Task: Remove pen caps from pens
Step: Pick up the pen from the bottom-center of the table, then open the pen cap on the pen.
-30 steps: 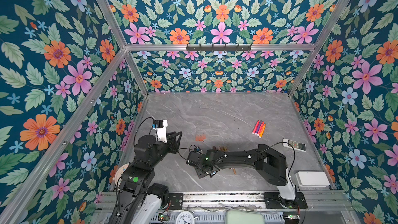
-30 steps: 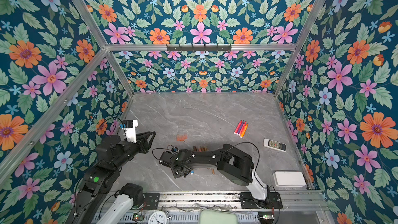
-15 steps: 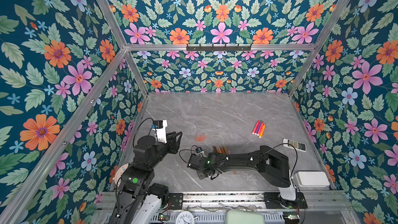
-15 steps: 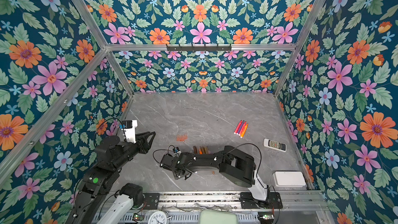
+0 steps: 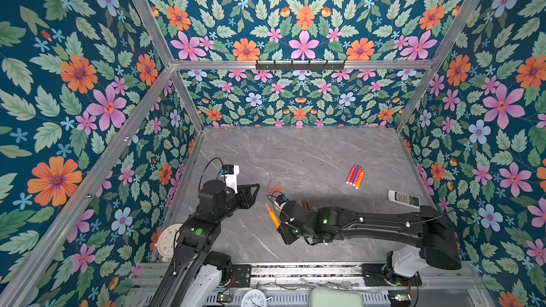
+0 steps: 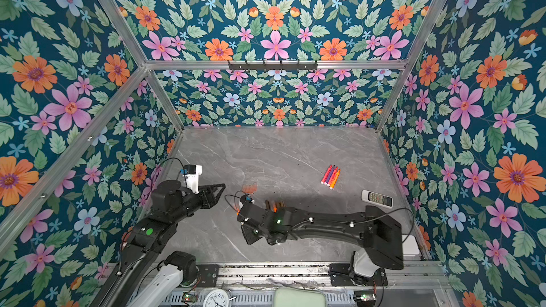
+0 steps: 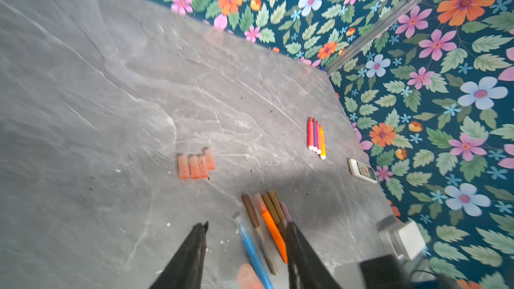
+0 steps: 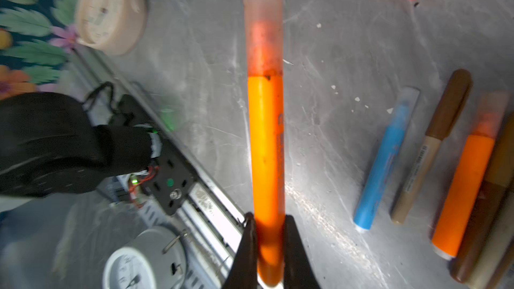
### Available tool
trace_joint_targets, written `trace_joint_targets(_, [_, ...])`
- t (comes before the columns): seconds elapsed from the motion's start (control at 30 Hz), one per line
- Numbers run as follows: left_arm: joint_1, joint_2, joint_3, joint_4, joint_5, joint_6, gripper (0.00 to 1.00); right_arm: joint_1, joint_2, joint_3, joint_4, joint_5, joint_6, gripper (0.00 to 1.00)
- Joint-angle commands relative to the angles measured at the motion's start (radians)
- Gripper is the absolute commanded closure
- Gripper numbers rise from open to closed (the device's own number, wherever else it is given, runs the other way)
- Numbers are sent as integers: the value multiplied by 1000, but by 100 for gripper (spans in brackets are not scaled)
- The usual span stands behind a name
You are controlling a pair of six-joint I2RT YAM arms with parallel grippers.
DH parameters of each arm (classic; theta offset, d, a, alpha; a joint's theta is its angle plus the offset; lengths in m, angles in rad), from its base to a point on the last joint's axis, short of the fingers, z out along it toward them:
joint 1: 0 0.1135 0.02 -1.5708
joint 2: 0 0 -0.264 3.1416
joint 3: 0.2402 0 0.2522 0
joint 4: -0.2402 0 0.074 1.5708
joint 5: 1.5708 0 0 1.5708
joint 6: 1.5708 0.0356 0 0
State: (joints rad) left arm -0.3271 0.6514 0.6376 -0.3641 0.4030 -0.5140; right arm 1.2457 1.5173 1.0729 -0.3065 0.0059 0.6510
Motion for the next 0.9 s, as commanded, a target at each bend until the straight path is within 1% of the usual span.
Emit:
trace_joint_targets(0.0, [0, 40, -23, 192, 164, -121, 52, -49, -80, -86, 148, -143, 5, 100])
trace_joint_targets(0.07, [-3, 52, -37, 255, 195, -167, 52, -67, -124, -121, 163, -159, 9, 100])
trace_joint_targets(0.3, [-28, 114, -87, 361, 237, -261, 49, -78, -216, -162, 138, -118, 0, 100])
trace_joint_targets(0.57, [-155, 146, -112, 432, 202, -331, 50, -106, -235, -138, 91, -105, -24, 100])
trace_joint_targets(0.73, [-249, 202, -96, 461, 166, -338, 51, -115, -240, -131, 69, -102, -35, 100])
trace_joint_targets(0.87, [-280, 221, -77, 462, 130, -331, 52, -119, -244, -149, 67, -103, -28, 100])
